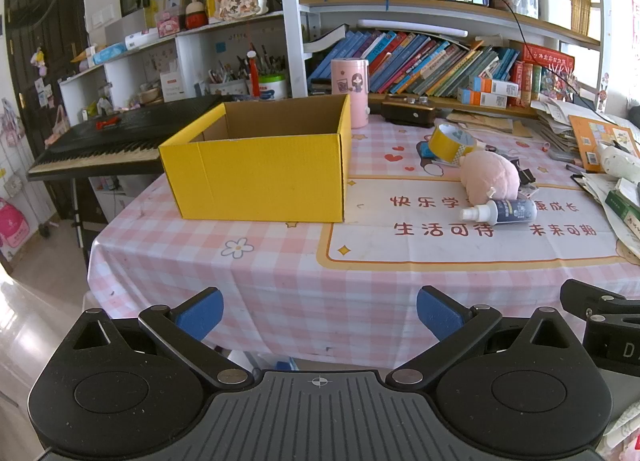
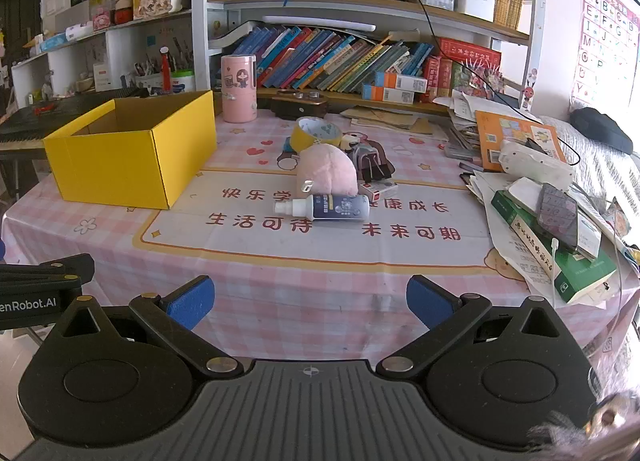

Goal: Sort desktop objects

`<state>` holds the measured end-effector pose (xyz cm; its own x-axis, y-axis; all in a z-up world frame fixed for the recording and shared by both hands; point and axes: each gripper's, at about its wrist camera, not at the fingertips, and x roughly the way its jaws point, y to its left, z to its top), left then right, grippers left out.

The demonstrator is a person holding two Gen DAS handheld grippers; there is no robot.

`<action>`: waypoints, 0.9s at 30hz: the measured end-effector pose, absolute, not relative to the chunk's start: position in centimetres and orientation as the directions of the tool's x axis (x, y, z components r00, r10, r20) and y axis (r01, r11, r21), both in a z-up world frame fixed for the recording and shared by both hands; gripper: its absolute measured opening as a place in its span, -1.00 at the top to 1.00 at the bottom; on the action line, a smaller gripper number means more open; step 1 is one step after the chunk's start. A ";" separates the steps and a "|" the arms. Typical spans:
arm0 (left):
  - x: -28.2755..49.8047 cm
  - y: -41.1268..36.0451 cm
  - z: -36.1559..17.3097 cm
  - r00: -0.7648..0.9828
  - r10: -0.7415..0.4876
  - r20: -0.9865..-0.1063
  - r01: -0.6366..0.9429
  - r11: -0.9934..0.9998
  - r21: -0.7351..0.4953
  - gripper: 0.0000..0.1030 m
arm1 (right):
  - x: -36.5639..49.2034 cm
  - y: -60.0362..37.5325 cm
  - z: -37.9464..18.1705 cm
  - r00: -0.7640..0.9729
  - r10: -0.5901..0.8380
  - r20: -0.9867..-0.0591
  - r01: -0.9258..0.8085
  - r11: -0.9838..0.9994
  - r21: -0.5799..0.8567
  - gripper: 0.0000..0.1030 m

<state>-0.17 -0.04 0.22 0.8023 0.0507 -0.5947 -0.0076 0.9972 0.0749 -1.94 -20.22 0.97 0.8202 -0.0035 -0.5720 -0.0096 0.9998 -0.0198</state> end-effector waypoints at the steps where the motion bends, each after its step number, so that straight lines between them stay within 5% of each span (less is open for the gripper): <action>1: -0.2 0.0 0.2 0.802 0.051 -0.595 -0.008 0.997 0.075 -1.00 | -1.9 -20.2 1.0 0.820 -0.003 -0.572 -0.010 1.000 -0.020 -1.00; 27: -0.2 -0.1 0.1 0.802 0.050 -0.595 -0.008 0.997 0.073 -1.00 | -2.1 -20.4 1.1 0.820 -0.003 -0.572 -0.010 1.000 -0.019 -1.00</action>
<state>-0.20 -0.08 0.13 0.8022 0.0505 -0.5950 -0.0084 0.9973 0.0732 -2.09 -20.40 1.07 0.8203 -0.0030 -0.5719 -0.0096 0.9998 -0.0191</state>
